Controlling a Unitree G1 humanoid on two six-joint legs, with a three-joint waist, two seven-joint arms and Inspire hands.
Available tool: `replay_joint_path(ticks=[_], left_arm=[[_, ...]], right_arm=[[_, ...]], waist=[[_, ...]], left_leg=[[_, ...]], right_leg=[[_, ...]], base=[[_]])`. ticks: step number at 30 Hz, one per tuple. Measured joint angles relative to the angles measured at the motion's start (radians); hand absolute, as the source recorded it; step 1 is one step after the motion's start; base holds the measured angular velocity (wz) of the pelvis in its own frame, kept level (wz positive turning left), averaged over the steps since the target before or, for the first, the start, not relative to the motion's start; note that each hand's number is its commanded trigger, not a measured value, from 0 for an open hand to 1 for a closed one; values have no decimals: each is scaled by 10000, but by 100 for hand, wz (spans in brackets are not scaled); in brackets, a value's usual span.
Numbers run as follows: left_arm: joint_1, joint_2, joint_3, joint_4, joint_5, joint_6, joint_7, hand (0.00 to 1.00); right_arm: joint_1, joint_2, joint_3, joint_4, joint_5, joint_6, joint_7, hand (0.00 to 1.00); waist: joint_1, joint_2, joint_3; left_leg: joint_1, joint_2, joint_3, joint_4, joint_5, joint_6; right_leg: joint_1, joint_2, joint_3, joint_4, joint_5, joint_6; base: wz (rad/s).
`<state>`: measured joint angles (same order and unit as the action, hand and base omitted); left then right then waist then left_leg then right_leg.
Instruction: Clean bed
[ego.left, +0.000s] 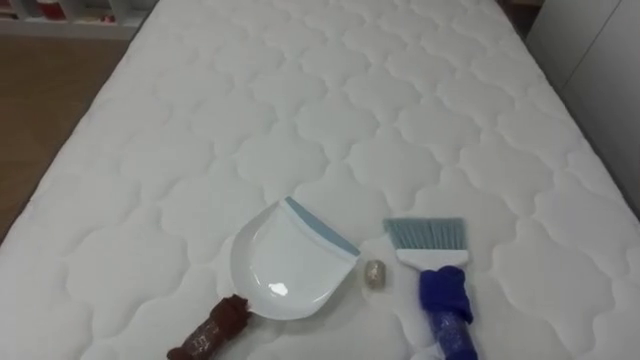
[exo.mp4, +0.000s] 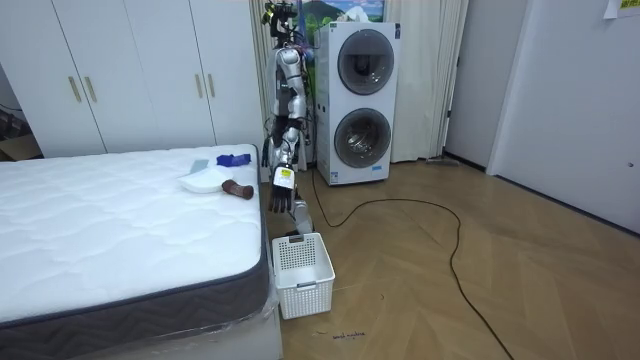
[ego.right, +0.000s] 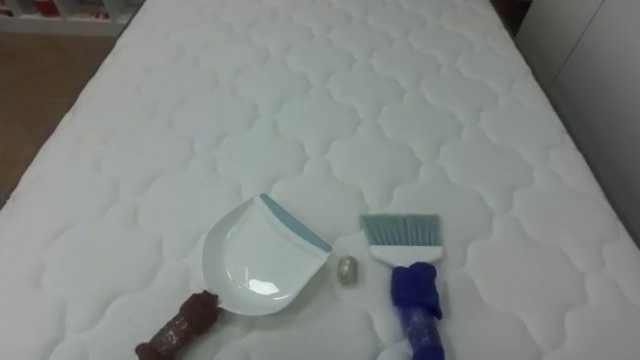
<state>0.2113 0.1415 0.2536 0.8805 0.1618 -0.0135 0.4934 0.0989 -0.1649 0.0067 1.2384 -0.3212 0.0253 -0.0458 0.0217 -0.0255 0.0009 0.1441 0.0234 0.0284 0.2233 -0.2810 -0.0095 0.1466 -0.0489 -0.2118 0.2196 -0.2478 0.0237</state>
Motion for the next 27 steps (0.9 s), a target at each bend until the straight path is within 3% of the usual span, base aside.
replay_joint_path(ticks=[5,10,14,19,27], left_arm=[[-26,-81,-364,-1216,-2,-979,762,0],[-25,-54,-1218,-1797,9,-1257,1138,0],[-27,68,-2105,-2450,25,-1720,1146,0],[-95,73,-2261,-3011,90,-2287,1145,0],[-240,229,-2680,-3024,297,-2362,1066,0]], right_arm=[[5,-11,-99,-15,71,-276,-64,0],[-13,-10,-92,-13,140,-415,-58,0],[-6,-5,-46,-12,753,-622,-56,0],[9,5,20,-8,1525,-819,-20,0],[-15,4,63,57,1678,-1119,47,0]], waist=[[10,40,-19],[-155,30,-16],[-189,-50,6],[-187,-117,61],[-193,-154,49]], left_leg=[[-92,-14,-86,-6,40,20],[-105,-21,-99,-9,44,23],[-125,-21,-87,-21,56,18],[-157,-19,-55,-31,57,18],[-484,-16,-35,-14,57,19]], right_leg=[[-48,-20,-96,0,0,0],[-50,-25,-115,-1,0,0],[-76,-24,-107,-5,0,0],[-131,-23,-78,-12,1,-1],[-475,-15,10,-18,23,-12]], base=[[7],[0],[0],[-1],[0]])
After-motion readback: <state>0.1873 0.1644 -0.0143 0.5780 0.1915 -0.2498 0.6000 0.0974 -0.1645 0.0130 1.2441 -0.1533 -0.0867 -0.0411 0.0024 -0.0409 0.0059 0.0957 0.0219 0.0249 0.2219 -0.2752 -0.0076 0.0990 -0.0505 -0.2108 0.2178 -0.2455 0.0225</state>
